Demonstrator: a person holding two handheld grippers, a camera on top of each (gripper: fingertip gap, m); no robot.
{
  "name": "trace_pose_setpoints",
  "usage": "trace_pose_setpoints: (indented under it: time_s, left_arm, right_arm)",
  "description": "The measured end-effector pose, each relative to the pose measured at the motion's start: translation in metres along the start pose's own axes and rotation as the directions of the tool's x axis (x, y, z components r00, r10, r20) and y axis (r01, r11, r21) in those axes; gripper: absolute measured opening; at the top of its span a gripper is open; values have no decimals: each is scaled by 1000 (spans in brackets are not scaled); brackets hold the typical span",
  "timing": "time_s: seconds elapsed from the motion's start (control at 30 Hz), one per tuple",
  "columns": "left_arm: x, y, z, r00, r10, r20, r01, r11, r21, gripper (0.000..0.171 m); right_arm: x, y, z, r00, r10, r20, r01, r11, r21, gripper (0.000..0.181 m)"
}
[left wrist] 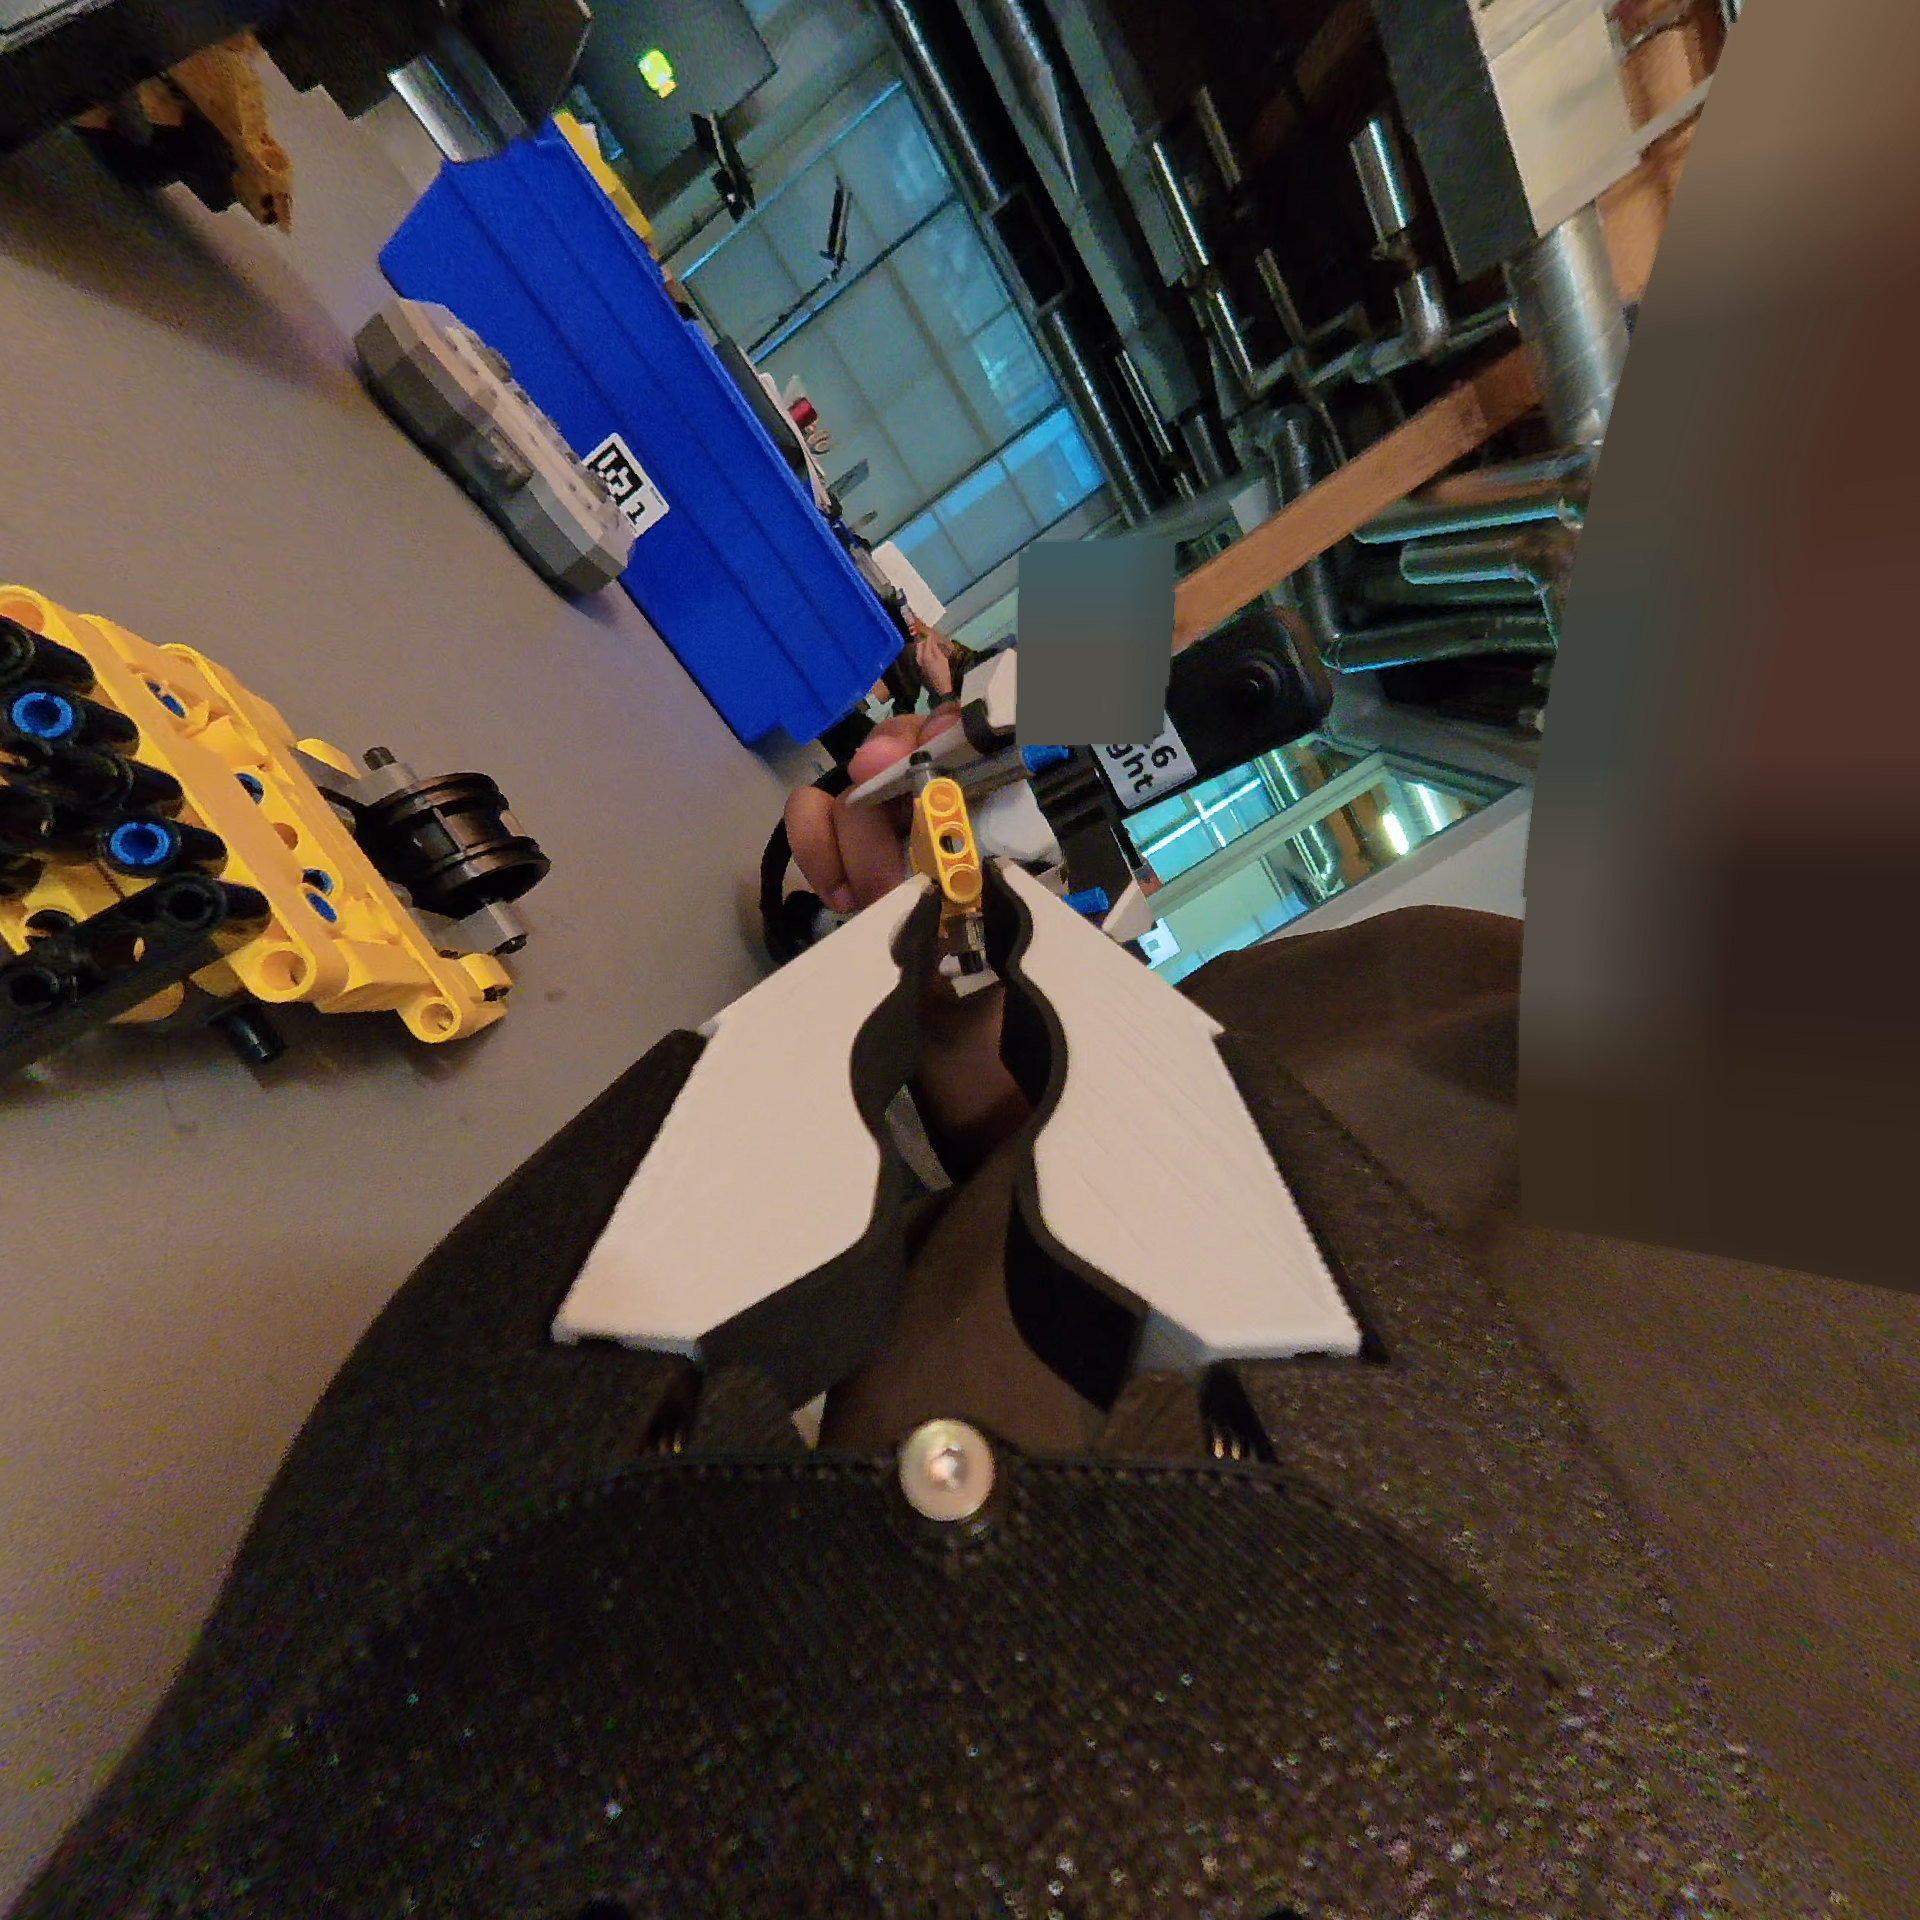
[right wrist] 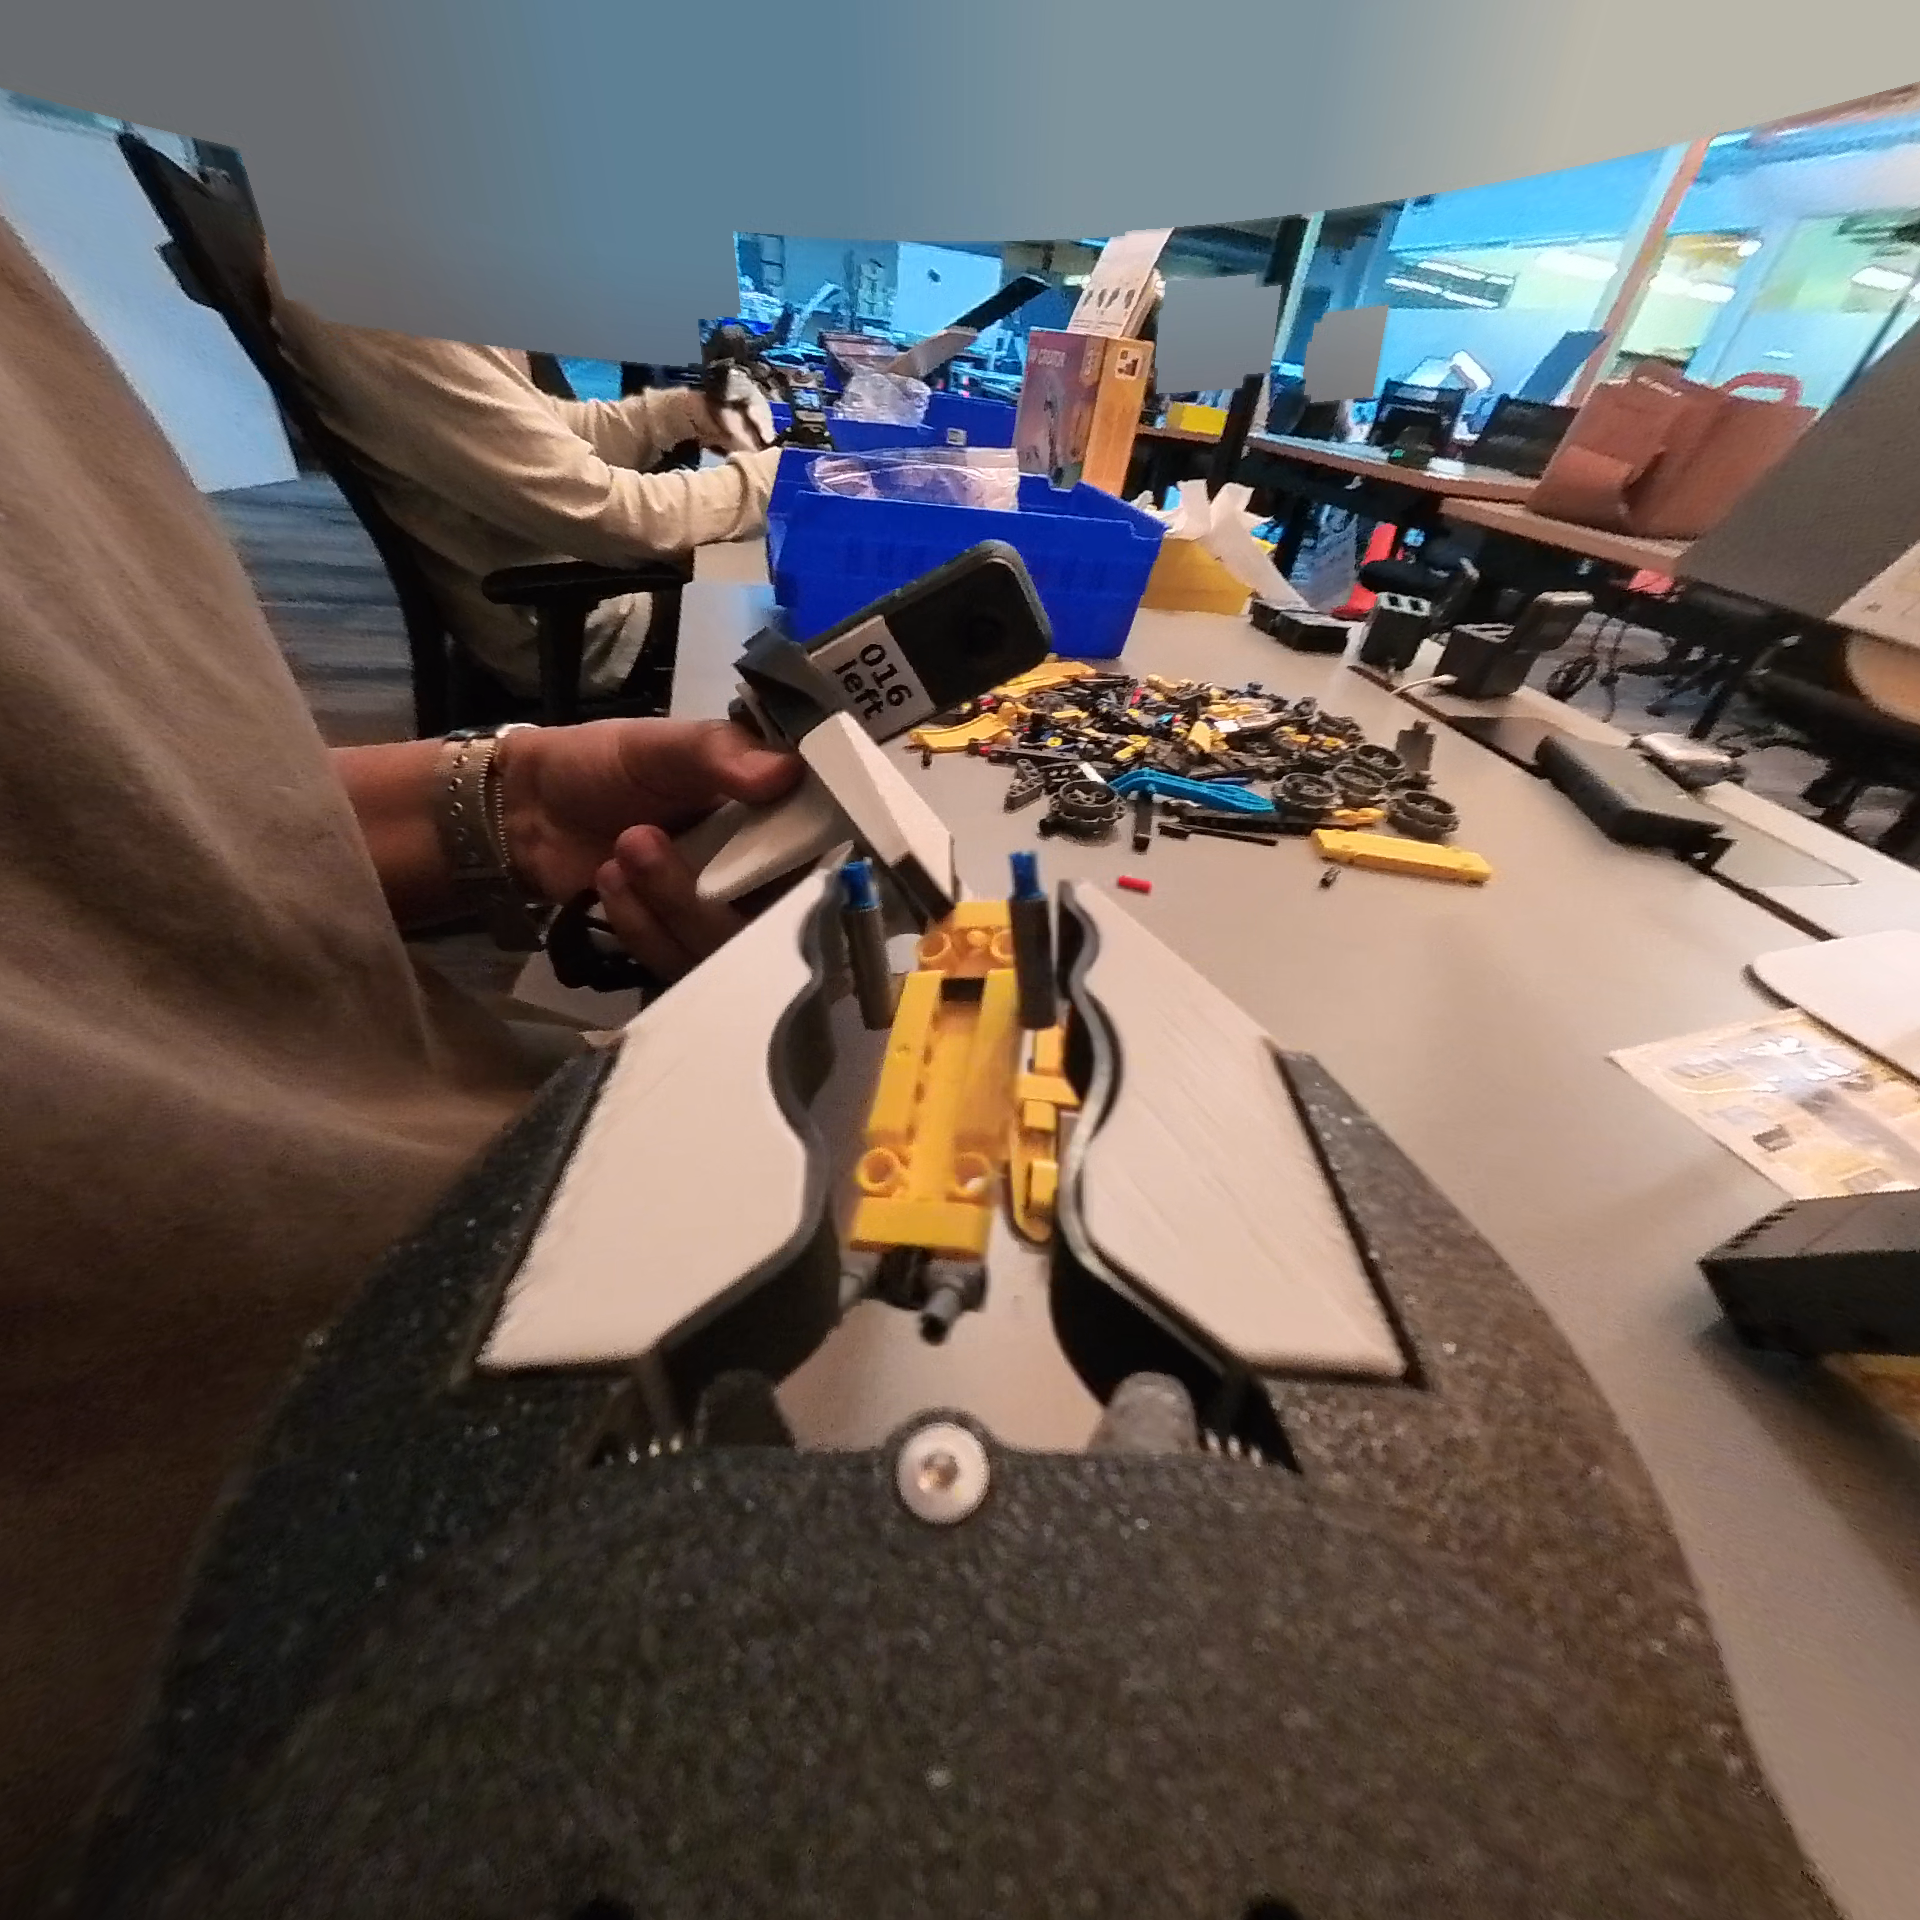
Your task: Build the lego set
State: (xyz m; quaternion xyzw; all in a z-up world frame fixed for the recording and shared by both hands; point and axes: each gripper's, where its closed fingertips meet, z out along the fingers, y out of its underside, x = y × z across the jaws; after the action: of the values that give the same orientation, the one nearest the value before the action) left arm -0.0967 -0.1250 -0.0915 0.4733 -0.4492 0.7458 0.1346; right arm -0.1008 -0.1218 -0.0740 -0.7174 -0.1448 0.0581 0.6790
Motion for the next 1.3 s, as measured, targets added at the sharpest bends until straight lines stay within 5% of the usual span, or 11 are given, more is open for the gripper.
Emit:
trace_pose_setpoints:
  time_s: [0.23,0.37,0.73,0.9,1.3]
  left_arm:
    - [3,3,2,1000,-4,-20,4,1000,-21,4]
    - [6,9,6,999,-13,-50,11,999,-45,22]
    - [2,0,7,1000,-13,-22,13,1000,17,3]
    - [1,-9,4,999,-44,-31,46,996,74,2]
    - [-4,-21,1,996,-85,-17,87,980,177,2]
  right_arm:
    - [-2,0,-1,1000,-2,7,2,1000,-4,38]
    - [-3,-1,-2,1000,11,25,-12,1000,1,37]
    - [-3,-2,-2,1000,14,28,-15,1000,22,37]
    - [3,0,3,999,14,-36,-13,1000,17,55]
    - [15,11,6,914,-309,-264,281,950,-138,53]
